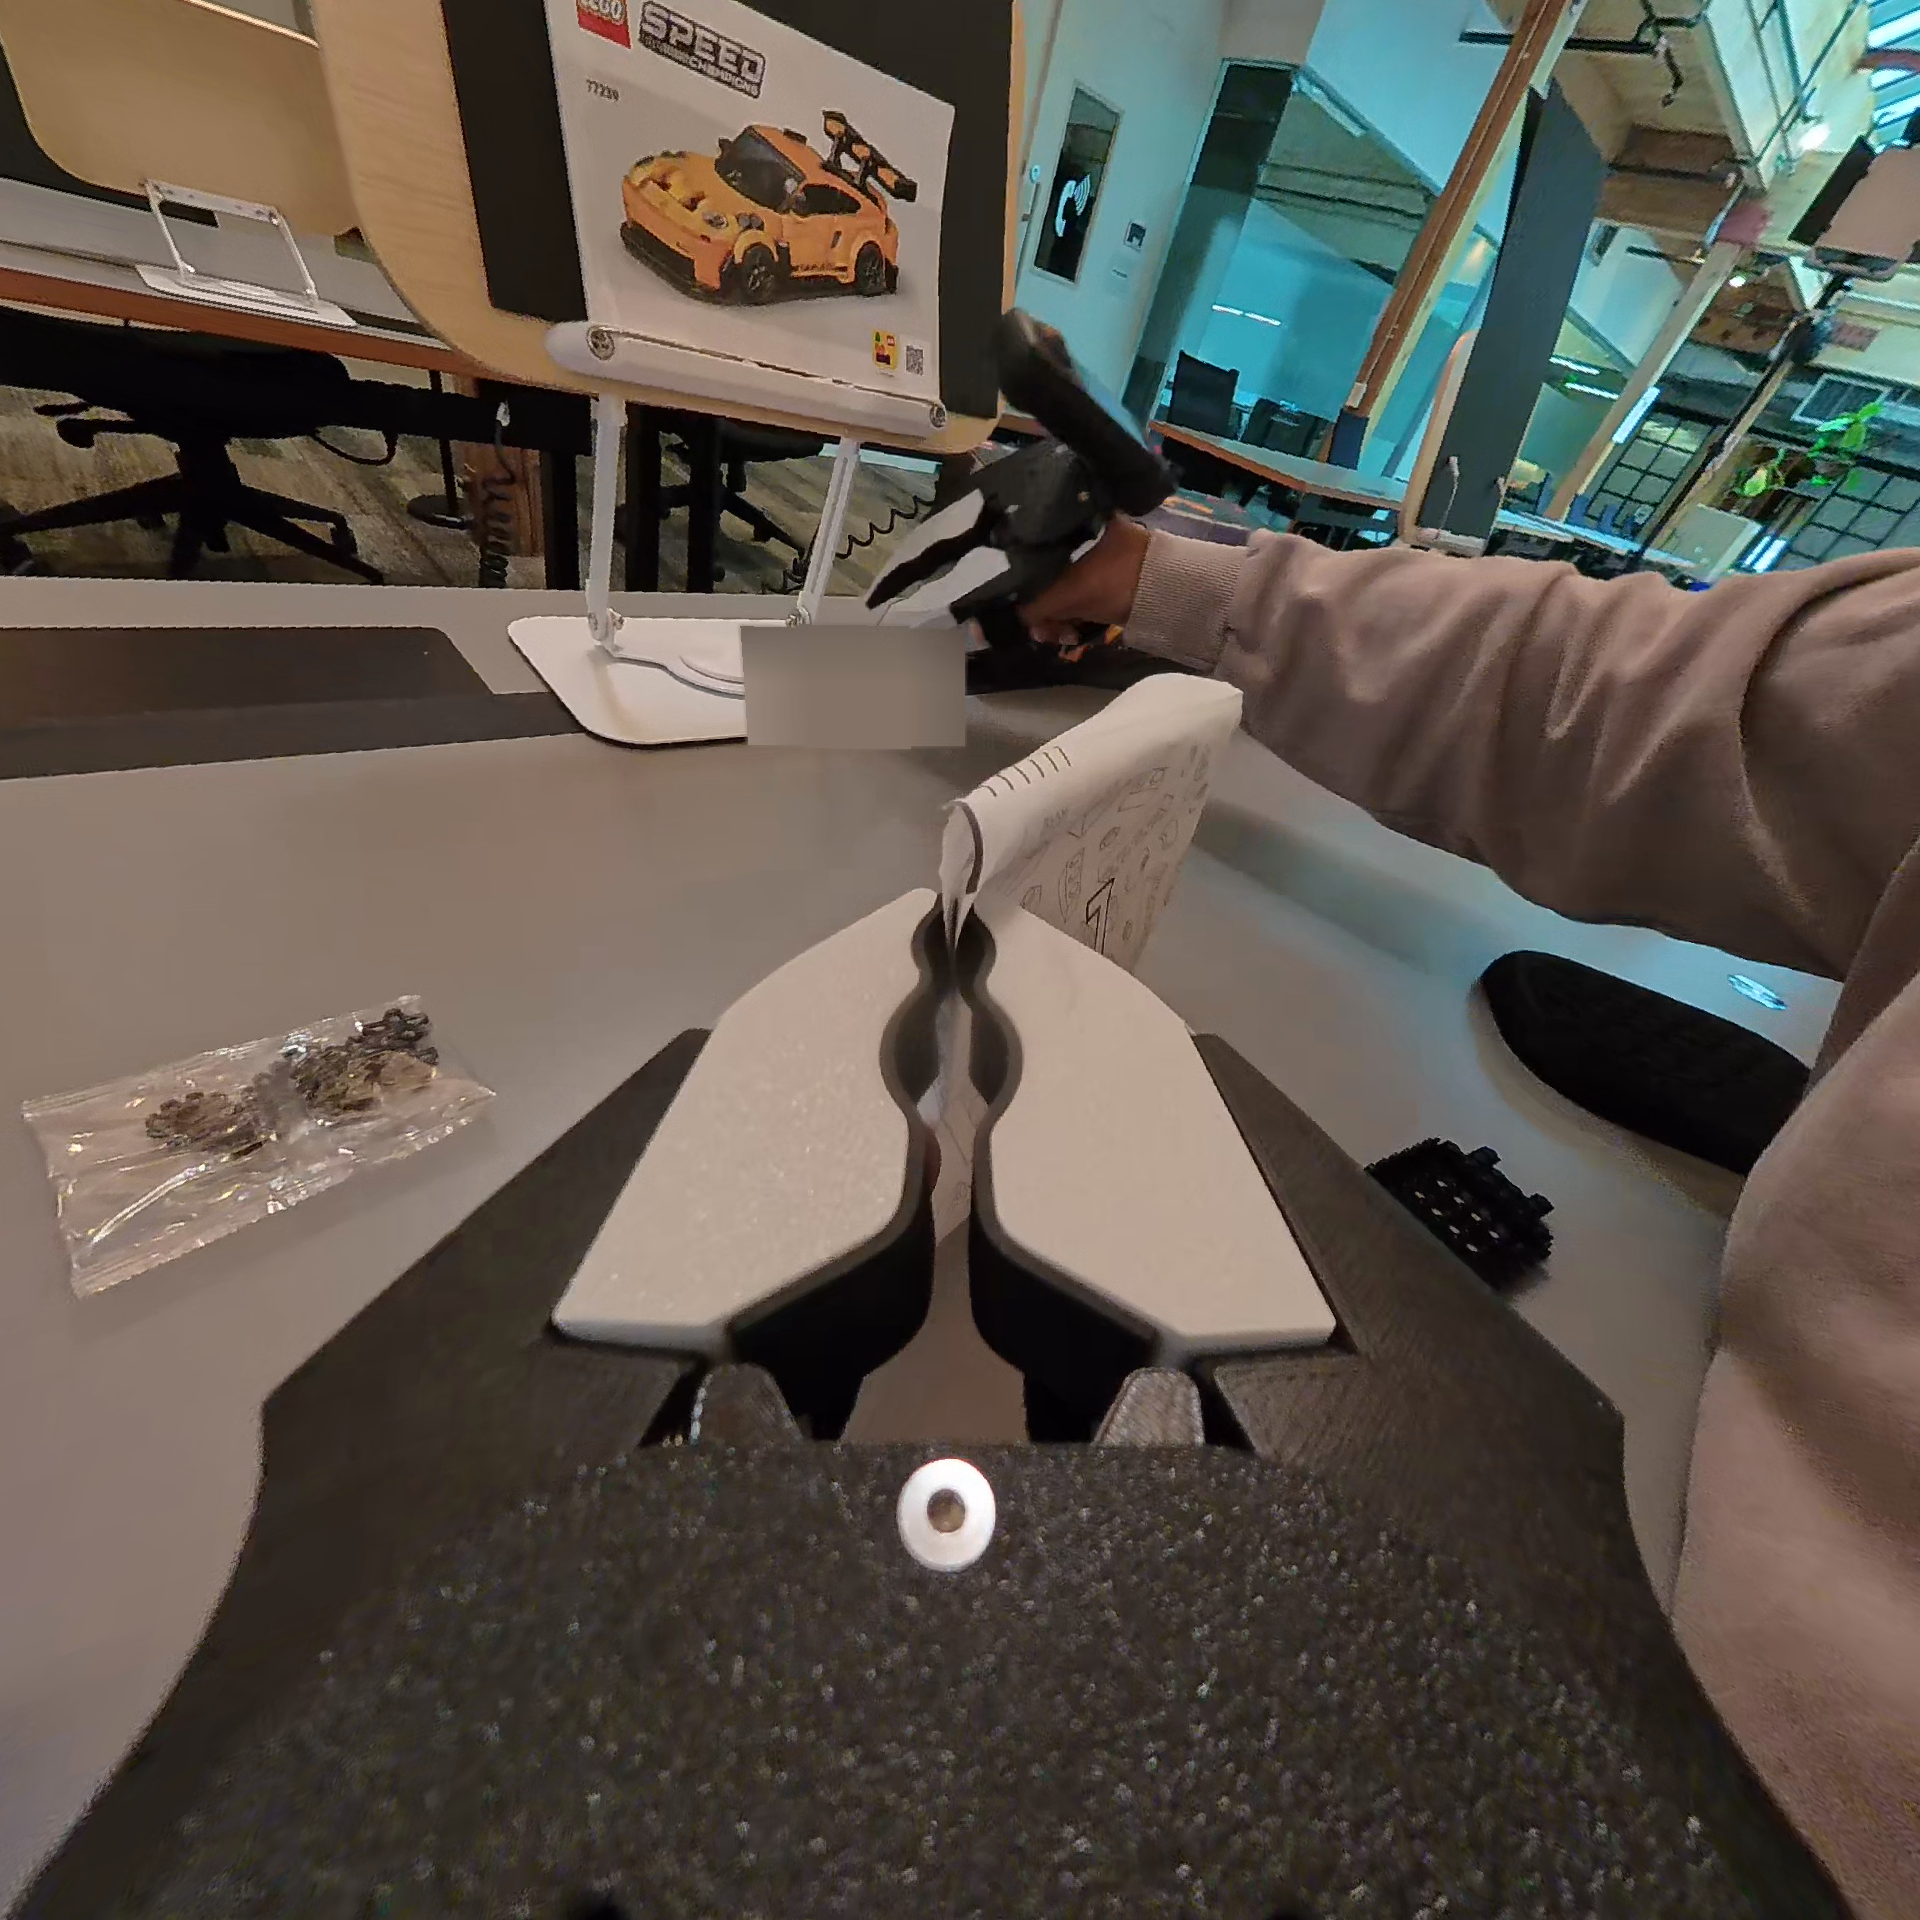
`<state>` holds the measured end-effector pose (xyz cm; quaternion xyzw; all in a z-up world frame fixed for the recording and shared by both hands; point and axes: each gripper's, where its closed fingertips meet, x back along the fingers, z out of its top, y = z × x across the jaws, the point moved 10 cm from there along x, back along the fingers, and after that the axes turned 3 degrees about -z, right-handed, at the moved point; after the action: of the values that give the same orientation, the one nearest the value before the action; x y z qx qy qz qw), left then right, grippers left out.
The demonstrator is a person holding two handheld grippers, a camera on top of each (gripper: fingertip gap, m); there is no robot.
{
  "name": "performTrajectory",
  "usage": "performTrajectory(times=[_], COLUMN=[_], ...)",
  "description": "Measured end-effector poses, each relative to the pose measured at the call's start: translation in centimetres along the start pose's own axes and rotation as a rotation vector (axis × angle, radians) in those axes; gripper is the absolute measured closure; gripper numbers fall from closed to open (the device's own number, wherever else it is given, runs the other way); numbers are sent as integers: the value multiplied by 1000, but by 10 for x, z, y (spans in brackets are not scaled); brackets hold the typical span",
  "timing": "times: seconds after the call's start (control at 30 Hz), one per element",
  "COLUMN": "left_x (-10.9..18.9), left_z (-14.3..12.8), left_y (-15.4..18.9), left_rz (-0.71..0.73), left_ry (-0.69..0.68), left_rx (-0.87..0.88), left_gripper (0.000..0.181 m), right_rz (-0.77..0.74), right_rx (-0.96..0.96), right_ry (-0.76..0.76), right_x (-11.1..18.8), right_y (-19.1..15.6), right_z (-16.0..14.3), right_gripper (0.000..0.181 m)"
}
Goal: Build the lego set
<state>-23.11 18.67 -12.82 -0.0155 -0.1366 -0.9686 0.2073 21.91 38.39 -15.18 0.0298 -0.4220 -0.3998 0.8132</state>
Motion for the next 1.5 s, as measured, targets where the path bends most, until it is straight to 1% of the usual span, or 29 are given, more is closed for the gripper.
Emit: performTrajectory(times=[0.1, 0.17, 0.27, 0.37, 0.5, 0.57, 0.67, 0.77, 0.87, 0.97, 1.07, 1.13, 1.2, 1.23, 1.27, 1.3, 1.33, 1.37, 1.4, 1.5], left_x=[-1, -1, 0, 1, 8, 13, 24, 35, 44, 49, 52, 54, 57, 58, 59, 60, 60, 61, 61, 60], left_z=[-2, -2, -2, -2, -4, -6, -8, -11, -13, -14, -15, -17, -18, -18, -18, -19, -19, -20, -21, -23], left_y=[-2, -1, 3, 6, 10, 10, 10, 10, 9, 9, 9, 9, 9, 8, 7, 6, 6, 5, 5, 5], left_rz=[-6, -8, -11, -17, -34, -47, -58, -69, -80, -91, -88, -87, -87, -85, -81, -79, -78, -78, -79, -80], left_ry=[-7, -6, -8, -9, -11, -10, 1, 17, 35, 46, 45, 36, 31, 29, 32, 36, 36, 36, 36, 37], left_rx=[17, 16, 7, 14, 21, 37, 72, 99, 120, 130, 134, 138, 136, 134, 134, 133, 132, 133, 135, 137], left_gripper=[181, 181, 181, 181, 181, 181, 181, 181, 181, 181, 181, 181, 181, 181, 181, 181, 181, 181, 181, 181], right_rz=[-43, -76, -85, -74, -16, 42, 178, 335, 451, 483, 486, 467, 464, 444, 423, 406, 381, 347, 324, 313], right_rx=[-53, -125, -214, -255, -245, -209, -112, -18, 62, 157, 250, 317, 373, 405, 427, 440, 458, 470, 476, 432], right_ry=[-25, -48, -39, -16, 36, 79, 146, 226, 228, 187, 161, 174, 185, 183, 190, 201, 199, 195, 188, 171], right_x=[22, 34, 51, 61, 67, 67, 63, 53, 28, -18, -64, -83, -93, -97, -100, -101, -103, -104, -106, -106], right_y=[-23, -43, -76, -106, -140, -153, -170, -188, -204, -217, -232, -244, -257, -262, -265, -267, -268, -268, -266, -255], right_z=[5, 7, 9, 12, 25, 37, 63, 96, 130, 157, 176, 186, 192, 193, 194, 195, 195, 194, 194, 190], right_gripper=[159, 161, 162, 162, 162, 162, 162, 157, 147, 143, 137, 133, 133, 134, 144, 148, 159, 174, 181, 181])
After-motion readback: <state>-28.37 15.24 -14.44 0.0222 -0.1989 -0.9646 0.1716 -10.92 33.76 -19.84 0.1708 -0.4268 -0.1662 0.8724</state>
